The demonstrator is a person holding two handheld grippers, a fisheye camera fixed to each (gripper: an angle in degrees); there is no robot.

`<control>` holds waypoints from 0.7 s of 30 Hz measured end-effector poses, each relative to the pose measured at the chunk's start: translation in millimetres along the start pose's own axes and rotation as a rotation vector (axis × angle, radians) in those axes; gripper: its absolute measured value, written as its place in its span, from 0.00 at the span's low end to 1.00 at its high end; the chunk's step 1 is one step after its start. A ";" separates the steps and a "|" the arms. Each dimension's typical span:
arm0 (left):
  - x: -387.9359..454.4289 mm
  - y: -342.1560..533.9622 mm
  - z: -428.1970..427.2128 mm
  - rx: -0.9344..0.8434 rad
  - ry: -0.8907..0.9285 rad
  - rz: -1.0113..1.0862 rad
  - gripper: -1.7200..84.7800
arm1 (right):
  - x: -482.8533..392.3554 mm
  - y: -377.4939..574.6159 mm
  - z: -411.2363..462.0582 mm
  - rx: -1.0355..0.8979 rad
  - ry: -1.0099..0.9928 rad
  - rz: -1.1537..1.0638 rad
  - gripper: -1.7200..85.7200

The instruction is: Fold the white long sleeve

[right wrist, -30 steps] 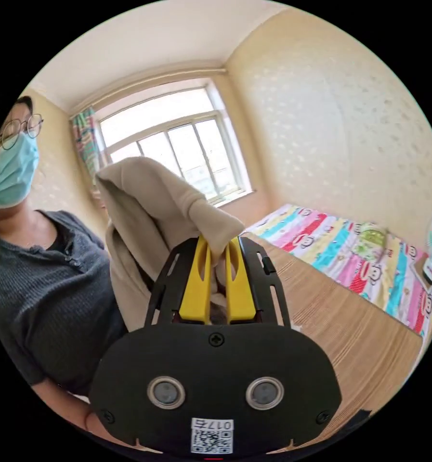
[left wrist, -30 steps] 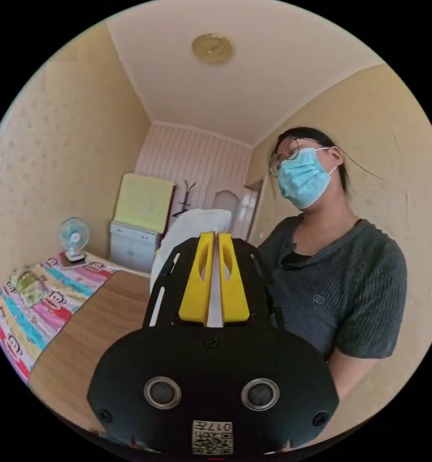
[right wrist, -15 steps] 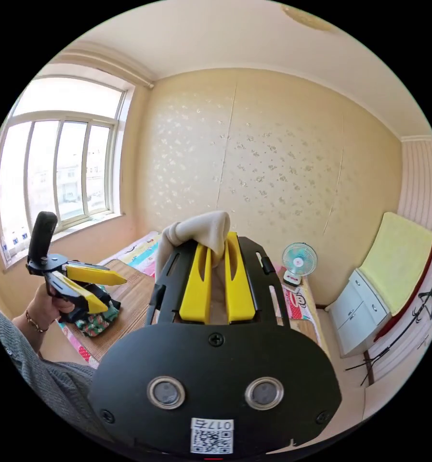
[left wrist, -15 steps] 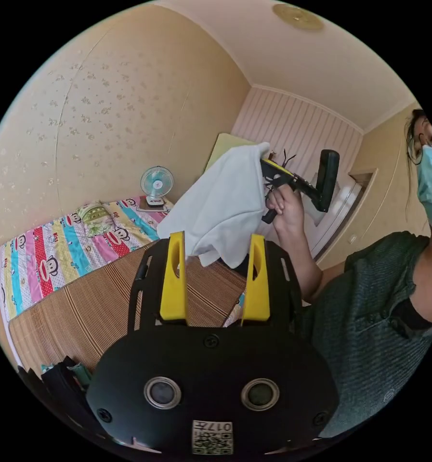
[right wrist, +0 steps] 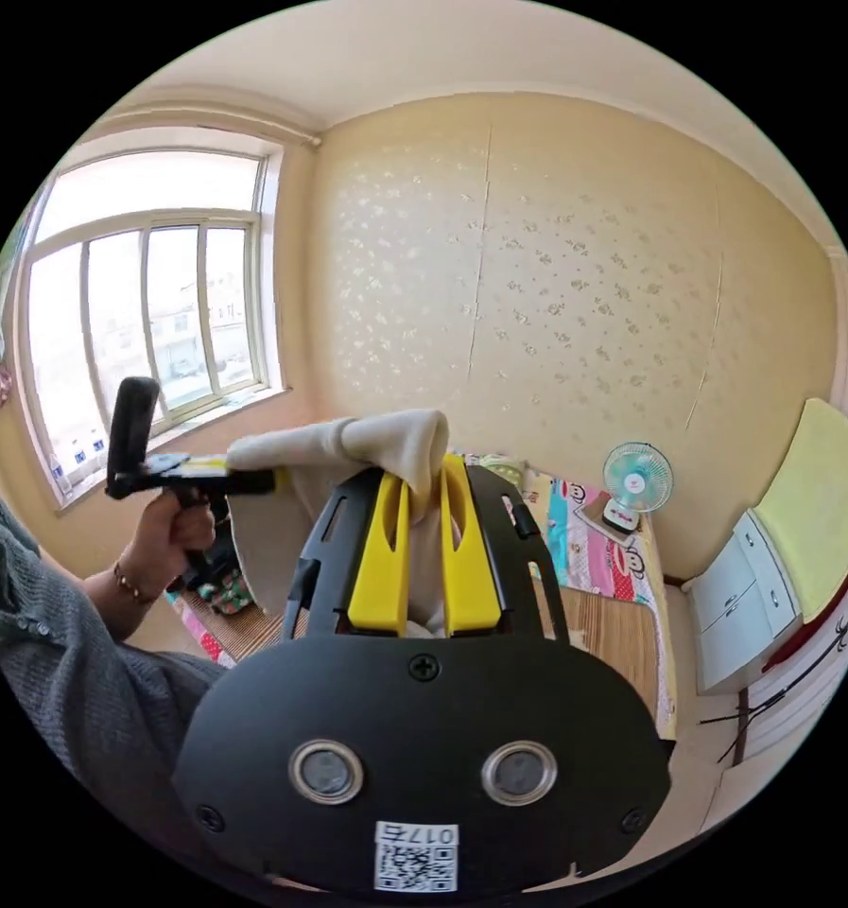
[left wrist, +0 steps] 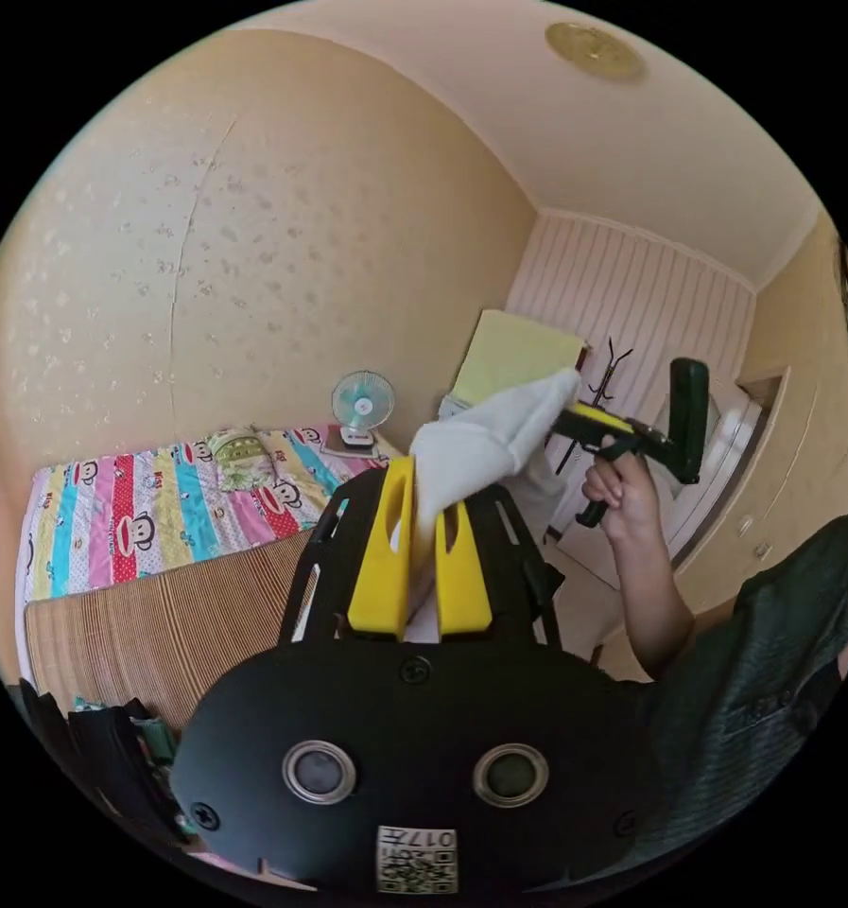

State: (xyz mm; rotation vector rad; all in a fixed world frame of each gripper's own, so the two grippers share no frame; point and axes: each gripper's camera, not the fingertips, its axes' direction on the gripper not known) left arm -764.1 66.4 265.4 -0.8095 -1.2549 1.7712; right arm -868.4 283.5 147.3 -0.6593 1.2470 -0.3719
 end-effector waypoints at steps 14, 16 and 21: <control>51.4 -20.8 -137.2 0.435 -0.140 0.272 0.05 | 28.3 97.4 93.1 -0.030 -0.838 -0.020 0.19; 55.5 -19.1 -153.8 0.489 -0.152 0.280 0.05 | 35.9 96.6 102.5 -0.052 -0.696 0.049 0.19; 51.3 -21.6 -193.9 0.543 -0.062 0.272 0.05 | 66.0 78.7 117.8 -0.023 -0.769 0.076 0.21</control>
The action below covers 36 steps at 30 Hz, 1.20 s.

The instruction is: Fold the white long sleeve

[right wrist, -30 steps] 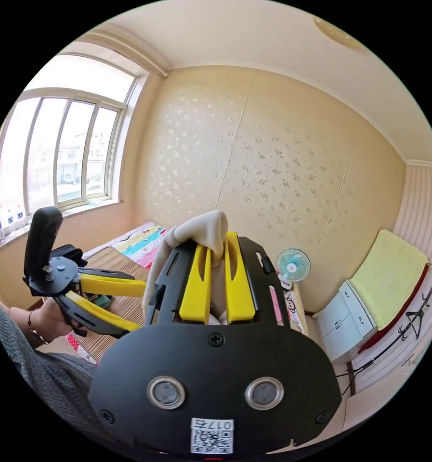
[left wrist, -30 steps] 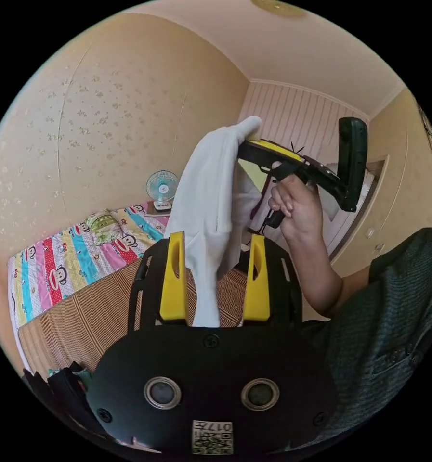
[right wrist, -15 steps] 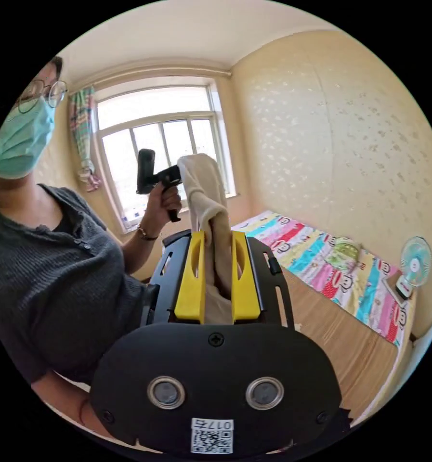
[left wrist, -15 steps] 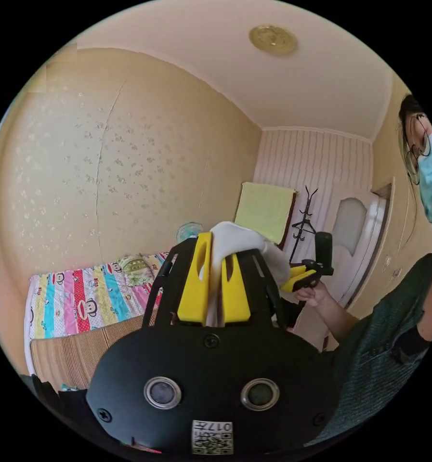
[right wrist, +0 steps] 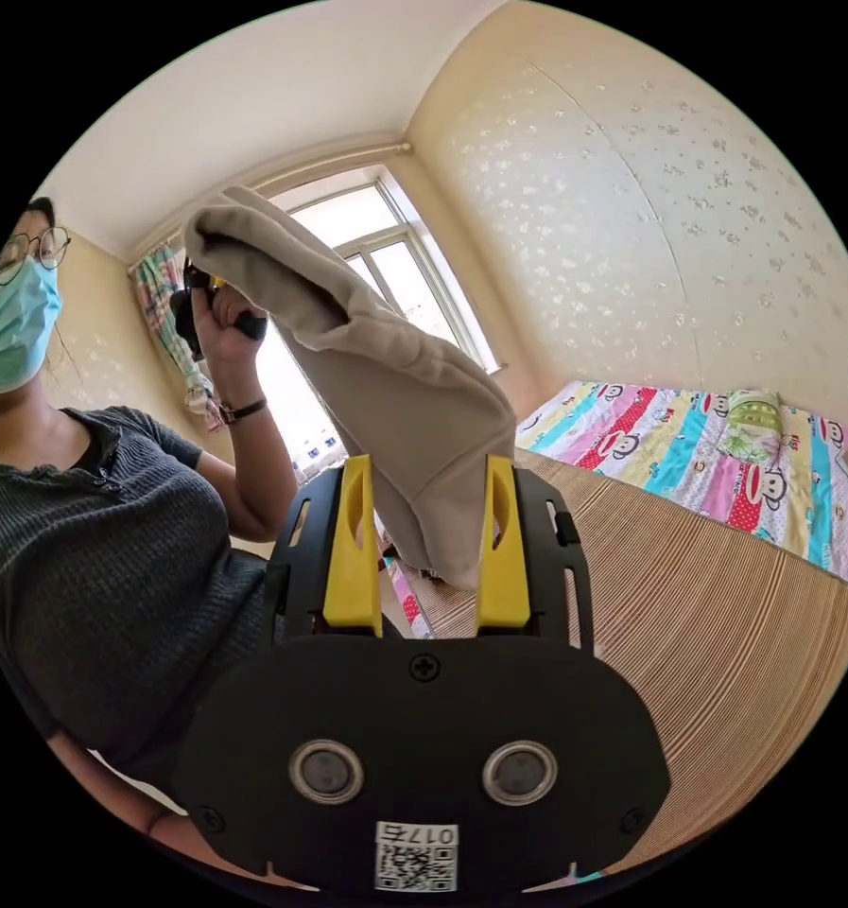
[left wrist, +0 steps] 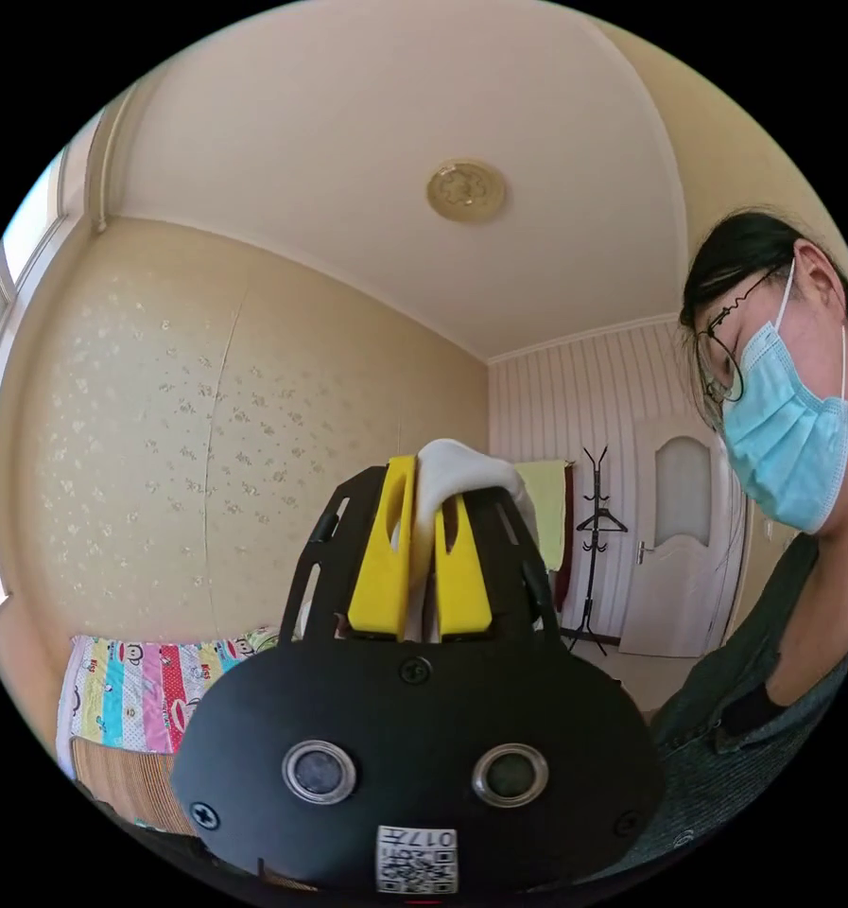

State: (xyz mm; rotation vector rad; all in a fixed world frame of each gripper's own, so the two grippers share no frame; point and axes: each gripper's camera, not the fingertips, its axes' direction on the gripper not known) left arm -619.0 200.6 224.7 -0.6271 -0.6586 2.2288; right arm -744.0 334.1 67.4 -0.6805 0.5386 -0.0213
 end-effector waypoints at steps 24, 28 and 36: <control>-172.6 120.3 -77.7 -0.482 0.077 -0.406 0.03 | 89.4 134.4 -295.1 0.740 -0.053 0.119 0.03; -151.9 107.5 -37.1 -0.586 0.027 -0.342 0.03 | 89.0 99.9 -243.9 0.353 0.050 0.167 0.06; -115.9 -1.9 -39.1 -0.398 -0.089 -0.103 0.03 | 102.3 20.2 -98.4 -0.052 -0.137 0.074 0.18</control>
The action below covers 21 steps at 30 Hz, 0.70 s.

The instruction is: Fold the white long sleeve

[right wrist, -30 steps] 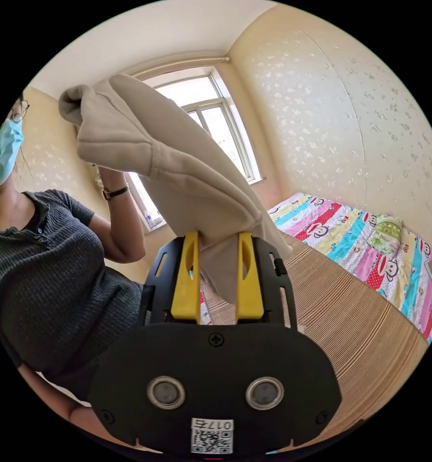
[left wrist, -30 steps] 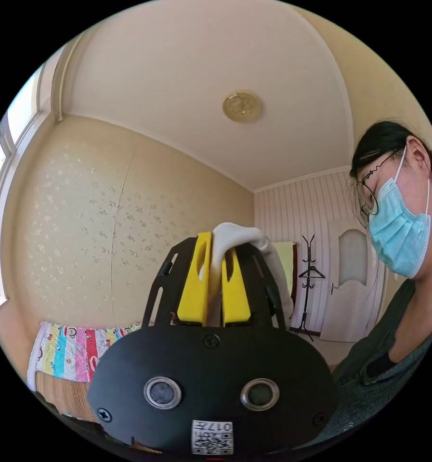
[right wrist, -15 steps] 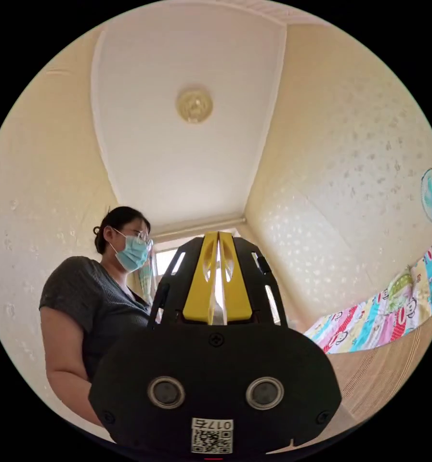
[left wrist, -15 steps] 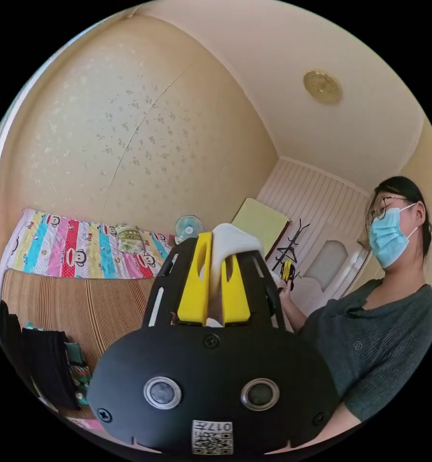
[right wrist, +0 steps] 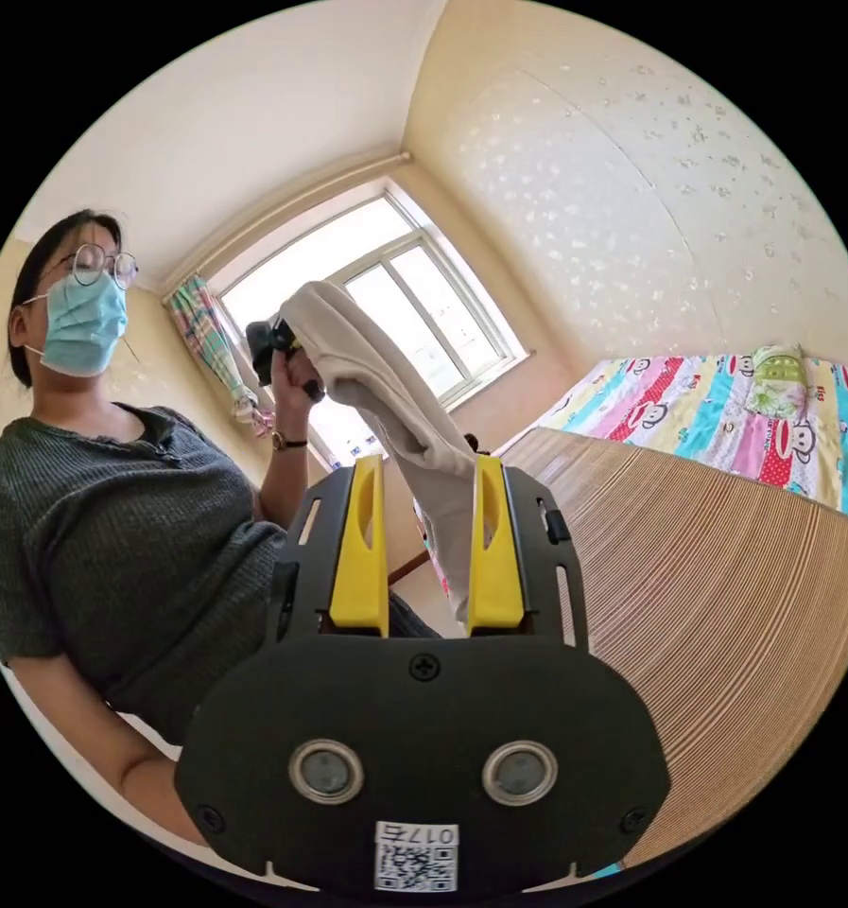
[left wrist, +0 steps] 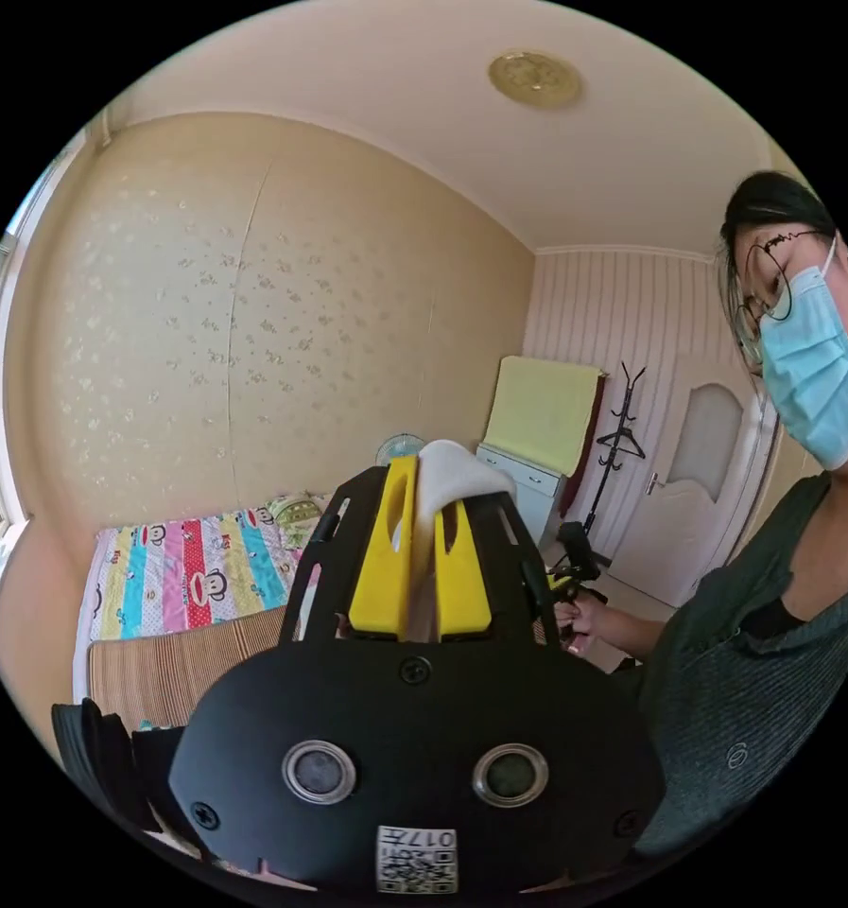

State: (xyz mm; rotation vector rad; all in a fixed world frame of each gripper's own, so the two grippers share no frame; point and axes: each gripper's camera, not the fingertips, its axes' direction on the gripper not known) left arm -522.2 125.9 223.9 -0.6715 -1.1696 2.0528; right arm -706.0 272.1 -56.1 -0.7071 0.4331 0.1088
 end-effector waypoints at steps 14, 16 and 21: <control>-80.1 -72.4 -115.8 0.233 0.037 -0.121 0.04 | -46.6 -82.5 -15.4 0.031 0.075 -0.341 0.06; -102.7 -71.3 -116.3 0.173 0.057 -0.132 0.04 | -42.9 -80.4 -51.4 0.116 0.058 -0.338 0.06; -133.3 -55.6 -87.2 -0.105 0.183 -0.033 0.03 | -54.3 -56.6 -153.0 0.356 0.099 -0.358 0.05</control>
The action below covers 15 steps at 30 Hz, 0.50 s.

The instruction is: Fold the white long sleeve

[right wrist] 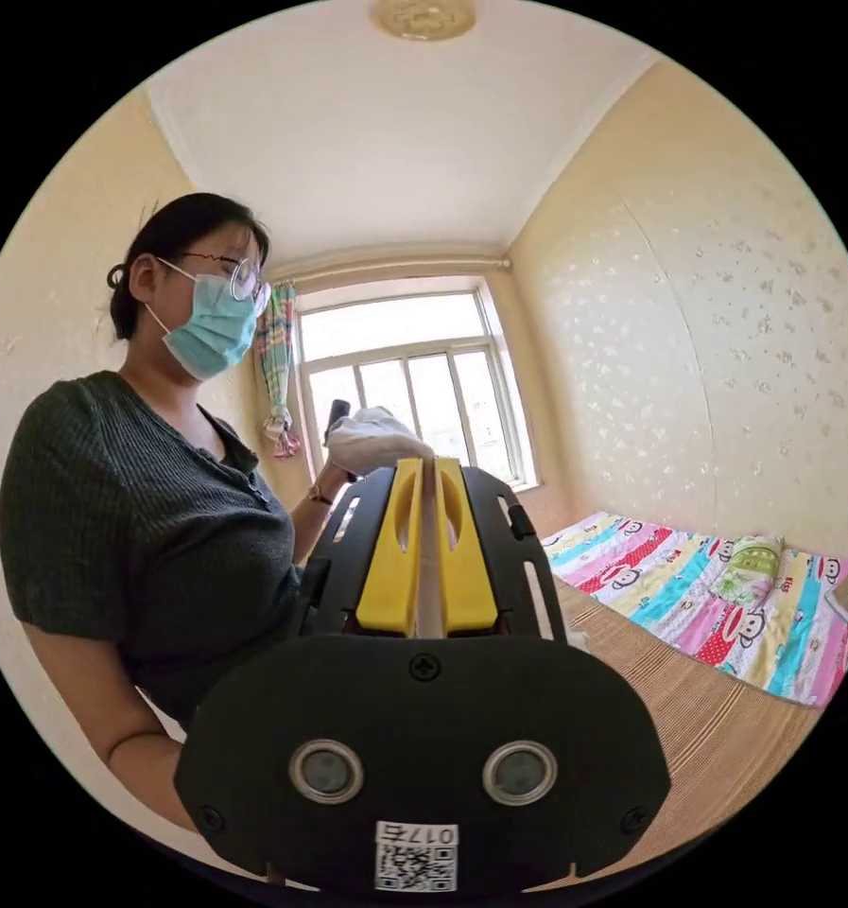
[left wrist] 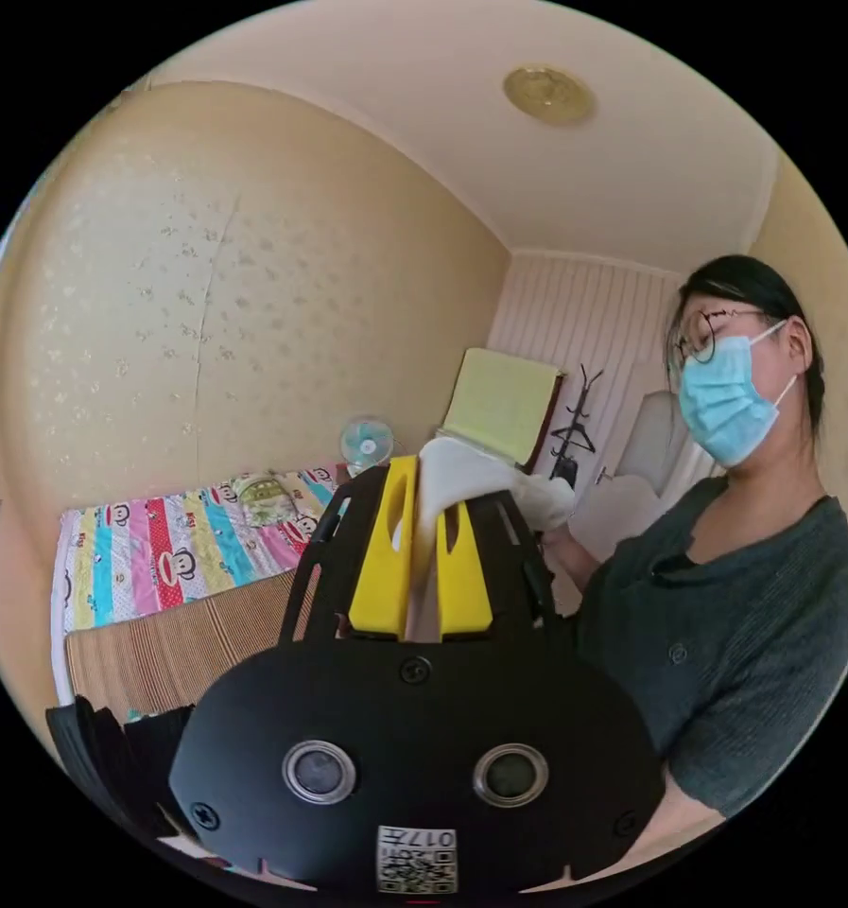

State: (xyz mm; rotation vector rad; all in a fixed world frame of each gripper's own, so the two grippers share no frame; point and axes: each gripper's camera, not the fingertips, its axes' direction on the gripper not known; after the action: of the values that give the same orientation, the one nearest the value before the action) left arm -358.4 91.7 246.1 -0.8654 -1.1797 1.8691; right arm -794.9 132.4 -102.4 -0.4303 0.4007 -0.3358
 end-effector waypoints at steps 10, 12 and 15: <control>-166.3 -70.3 117.4 -0.253 0.139 -0.011 0.04 | 83.4 -100.2 14.6 -0.231 0.370 0.032 0.05; -236.5 -73.2 194.5 -0.363 -0.046 -0.109 0.07 | 192.8 -90.8 73.1 -0.479 0.618 0.166 0.05; -371.9 -24.0 315.2 -0.457 -0.290 -0.548 0.08 | 348.3 -16.5 138.8 -0.709 0.818 0.406 0.05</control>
State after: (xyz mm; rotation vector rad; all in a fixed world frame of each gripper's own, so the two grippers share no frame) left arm -434.6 -352.8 432.8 -0.4304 -1.8528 1.3182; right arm -435.0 27.4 -83.9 -0.8805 1.4054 0.0611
